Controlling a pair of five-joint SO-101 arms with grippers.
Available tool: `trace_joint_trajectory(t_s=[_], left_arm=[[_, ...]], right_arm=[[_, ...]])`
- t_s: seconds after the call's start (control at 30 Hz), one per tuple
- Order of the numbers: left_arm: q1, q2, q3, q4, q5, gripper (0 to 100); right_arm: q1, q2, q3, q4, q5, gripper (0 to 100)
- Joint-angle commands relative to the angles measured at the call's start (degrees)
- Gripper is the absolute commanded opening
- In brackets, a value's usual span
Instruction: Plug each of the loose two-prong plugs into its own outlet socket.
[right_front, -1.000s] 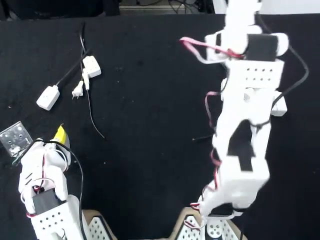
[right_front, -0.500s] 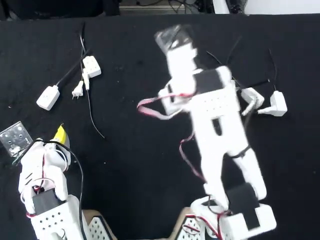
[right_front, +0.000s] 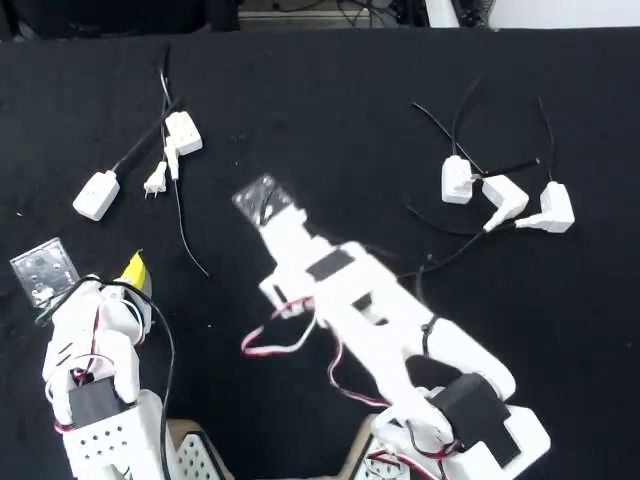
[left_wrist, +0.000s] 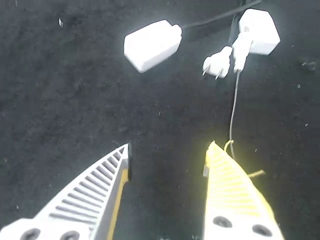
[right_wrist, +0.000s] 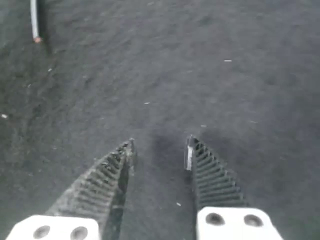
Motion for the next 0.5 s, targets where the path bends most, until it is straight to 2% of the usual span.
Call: trace_joint_trajectory(t_s=[0.0, 0.23, 0.47], left_arm=[[0.48, 0.0, -6.2, 1.93, -2.29, 25], [0.48, 2.11, -12.7, 1.93, -8.79, 25], [0.4, 18.73, -27.47, 2.11, -15.65, 25]], right_arm=[[-1.05, -4.0, 2.33, -7.12, -0.35, 14.5], [-0.79, -6.99, 5.41, -8.26, -0.26, 14.5], [-0.97, -6.81, 5.76, -8.35, 4.13, 14.5]])
